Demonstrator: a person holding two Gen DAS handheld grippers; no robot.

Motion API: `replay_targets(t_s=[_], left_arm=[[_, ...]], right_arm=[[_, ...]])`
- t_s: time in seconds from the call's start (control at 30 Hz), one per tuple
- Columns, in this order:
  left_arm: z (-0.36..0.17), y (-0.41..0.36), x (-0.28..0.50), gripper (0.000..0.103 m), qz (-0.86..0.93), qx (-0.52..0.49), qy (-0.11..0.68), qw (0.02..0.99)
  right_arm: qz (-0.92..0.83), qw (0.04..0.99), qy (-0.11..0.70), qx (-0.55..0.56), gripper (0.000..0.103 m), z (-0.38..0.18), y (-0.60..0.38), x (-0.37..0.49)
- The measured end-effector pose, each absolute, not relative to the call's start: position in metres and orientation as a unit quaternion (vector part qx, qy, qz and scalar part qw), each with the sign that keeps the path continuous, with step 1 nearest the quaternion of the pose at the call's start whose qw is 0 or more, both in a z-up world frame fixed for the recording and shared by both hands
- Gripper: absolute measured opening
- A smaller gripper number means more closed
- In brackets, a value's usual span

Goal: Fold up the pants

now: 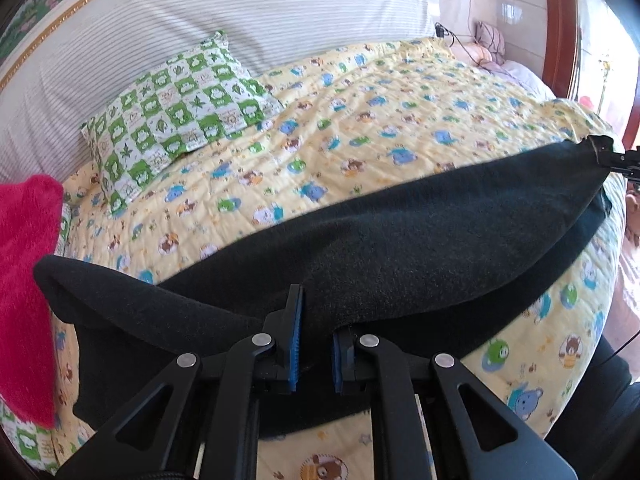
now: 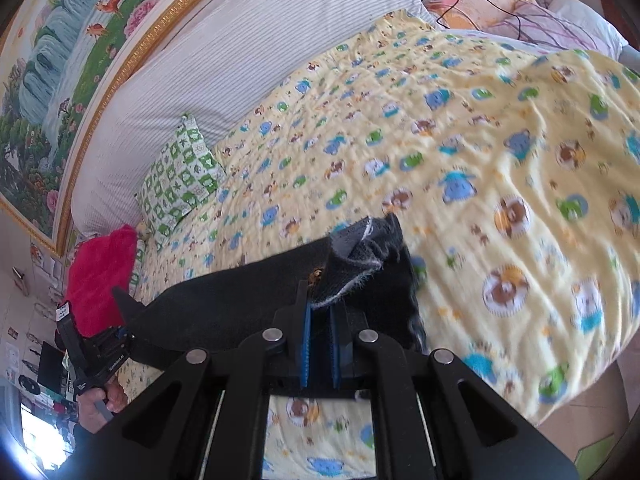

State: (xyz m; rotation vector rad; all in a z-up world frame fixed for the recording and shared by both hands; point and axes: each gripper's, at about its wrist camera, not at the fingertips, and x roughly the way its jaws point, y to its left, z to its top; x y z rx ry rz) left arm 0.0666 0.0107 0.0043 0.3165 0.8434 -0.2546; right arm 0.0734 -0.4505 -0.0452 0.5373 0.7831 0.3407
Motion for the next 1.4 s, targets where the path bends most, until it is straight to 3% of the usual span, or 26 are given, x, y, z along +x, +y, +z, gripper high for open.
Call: replay_targets(t_s=[0.37,0.53,0.6,0.73,0.93,1.4], left_arm=[[-0.017,0.013,0.053,0.011,-0.120,0.141,0.423,0.887],[-0.028,0.015,0.052,0.017,-0.112,0.140,0.432,0.884],[-0.028,0.019,0.049,0.026,-0.111,0.133,0.431,0.885],[-0.024,0.028,0.041,0.042,-0.102,0.109,0.427,0.892],[-0.023,0.045,0.027,0.047,-0.080,0.066,0.431,0.896],[-0.011,0.112,0.009,0.057,0.001,-0.051,0.422,0.905]], right_arm=[[0.149,0.871,0.394,0.252,0.008,-0.078,-0.451,0.052],[0.135,0.862,0.415,0.259,0.010,-0.093,-0.451,0.057],[0.128,0.866,0.415,0.248,0.018,-0.087,-0.449,0.055],[0.092,0.895,0.382,0.210,0.062,-0.063,-0.451,0.041],[0.098,0.915,0.343,0.189,0.063,-0.042,-0.444,0.035],[0.244,0.893,0.358,0.124,0.063,-0.037,-0.338,0.050]])
